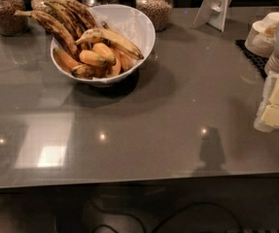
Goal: Pick banana from white bowl
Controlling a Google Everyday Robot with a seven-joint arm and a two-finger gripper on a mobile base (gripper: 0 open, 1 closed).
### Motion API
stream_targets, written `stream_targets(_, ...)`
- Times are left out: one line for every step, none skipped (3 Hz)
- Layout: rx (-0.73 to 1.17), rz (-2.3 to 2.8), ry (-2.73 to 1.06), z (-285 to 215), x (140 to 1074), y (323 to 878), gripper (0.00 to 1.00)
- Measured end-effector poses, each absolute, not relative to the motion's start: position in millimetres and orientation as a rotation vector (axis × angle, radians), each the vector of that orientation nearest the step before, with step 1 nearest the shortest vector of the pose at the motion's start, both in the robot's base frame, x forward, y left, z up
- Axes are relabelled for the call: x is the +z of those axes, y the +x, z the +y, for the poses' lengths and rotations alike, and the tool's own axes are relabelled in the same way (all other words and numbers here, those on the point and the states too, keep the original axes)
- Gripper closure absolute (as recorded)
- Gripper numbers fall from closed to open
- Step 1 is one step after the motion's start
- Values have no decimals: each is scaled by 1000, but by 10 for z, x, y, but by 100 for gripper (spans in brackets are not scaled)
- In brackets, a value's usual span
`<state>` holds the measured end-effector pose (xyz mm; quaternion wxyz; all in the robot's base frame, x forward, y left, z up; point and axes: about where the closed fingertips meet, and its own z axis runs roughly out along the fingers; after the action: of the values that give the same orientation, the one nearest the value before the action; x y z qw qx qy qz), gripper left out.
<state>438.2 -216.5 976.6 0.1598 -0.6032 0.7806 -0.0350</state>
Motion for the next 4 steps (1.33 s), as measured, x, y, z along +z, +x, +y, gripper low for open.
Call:
stream_targets(-100,2231,-1724,-2165,9766,4382,0)
stream_targets(-114,2177,-1712,-2092,9804,4497,0)
stream_targets(-97,2029,-1683,-1818,9899,4867,0)
stream_targets(-46,1840,-1607,-1440,10077,5437,0)
